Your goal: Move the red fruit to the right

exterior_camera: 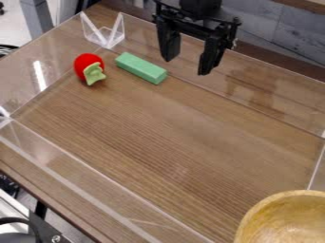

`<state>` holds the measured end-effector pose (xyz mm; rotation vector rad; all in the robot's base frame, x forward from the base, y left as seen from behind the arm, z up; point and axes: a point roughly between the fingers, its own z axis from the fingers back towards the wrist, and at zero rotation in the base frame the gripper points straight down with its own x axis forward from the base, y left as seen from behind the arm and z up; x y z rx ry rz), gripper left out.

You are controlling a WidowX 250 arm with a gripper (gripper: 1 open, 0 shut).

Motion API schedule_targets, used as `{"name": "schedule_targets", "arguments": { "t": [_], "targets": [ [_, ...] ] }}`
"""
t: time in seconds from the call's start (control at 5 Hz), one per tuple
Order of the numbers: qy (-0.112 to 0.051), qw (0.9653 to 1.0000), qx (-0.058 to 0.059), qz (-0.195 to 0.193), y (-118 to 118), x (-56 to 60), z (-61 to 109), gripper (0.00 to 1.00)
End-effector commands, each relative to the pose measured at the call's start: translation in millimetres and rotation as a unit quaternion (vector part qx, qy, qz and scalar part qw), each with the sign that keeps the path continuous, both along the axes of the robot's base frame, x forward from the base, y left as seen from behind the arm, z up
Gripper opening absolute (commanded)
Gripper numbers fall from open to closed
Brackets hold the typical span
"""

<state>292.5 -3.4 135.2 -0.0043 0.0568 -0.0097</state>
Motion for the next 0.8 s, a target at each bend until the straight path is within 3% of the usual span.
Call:
{"name": "schedule_targets", "arguments": {
  "t": [0.0,0.2,0.6],
  "targets": [
    [0.007,1.0000,-0.003,-0.004,14,-6.0,2.5,1.00],
    [0.001,0.9997,-0.009,0.023,52,-6.0,4.0,1.00],
    [-0.018,0.9959,-0.004,0.089,124,-8.3,-2.0,1.00]
  ]
}}
